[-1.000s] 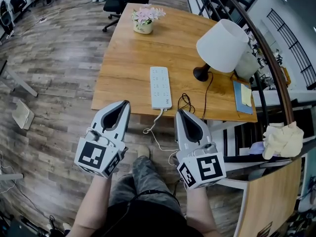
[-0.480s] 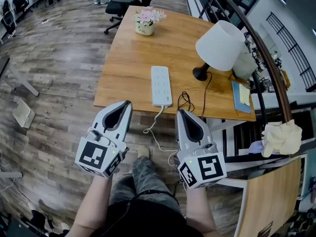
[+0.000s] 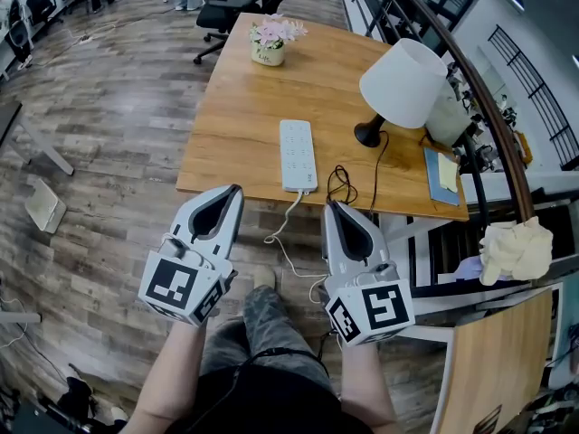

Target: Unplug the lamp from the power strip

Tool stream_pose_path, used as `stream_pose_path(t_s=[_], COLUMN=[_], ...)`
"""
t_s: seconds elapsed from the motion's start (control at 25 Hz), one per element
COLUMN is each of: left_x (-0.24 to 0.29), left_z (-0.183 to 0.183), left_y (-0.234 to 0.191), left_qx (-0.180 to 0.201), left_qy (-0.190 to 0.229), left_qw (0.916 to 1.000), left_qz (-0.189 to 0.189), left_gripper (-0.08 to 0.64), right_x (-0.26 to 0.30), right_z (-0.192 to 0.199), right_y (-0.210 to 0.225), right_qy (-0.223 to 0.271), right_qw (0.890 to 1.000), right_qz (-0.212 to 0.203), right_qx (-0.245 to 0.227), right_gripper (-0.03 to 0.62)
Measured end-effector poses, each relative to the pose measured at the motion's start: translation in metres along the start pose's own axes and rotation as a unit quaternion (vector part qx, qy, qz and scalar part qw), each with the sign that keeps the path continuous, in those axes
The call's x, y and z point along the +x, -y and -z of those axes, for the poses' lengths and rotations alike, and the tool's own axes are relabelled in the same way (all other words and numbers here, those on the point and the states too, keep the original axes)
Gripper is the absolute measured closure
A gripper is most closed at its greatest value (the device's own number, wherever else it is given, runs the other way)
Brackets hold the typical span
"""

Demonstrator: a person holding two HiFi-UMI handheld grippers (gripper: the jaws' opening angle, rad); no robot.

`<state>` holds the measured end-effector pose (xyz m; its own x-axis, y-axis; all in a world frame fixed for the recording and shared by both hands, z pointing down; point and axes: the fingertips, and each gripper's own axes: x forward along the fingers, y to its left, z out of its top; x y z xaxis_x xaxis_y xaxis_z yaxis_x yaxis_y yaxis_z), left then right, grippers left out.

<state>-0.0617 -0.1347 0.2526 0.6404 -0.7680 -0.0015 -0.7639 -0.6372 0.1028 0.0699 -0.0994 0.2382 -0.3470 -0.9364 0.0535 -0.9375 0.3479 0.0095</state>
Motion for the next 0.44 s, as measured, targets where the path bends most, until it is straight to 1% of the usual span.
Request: stream_pose_path(t_s=[0.44], left_x=[-0.0085], left_z=[0.0031], left_y=[0.0008], left_qx=[-0.005], left_qy=[-0.004], left_qw=[1.0000], left_qz=[-0.005], left_gripper=[0.565], right_x=[-0.0057], right_z=[0.0005], right_y=[-0.0059], right_qy=[0.002], right_qw=[1.000], right_qz=[0.002], right_qx=[0.005], right_gripper=[0.584])
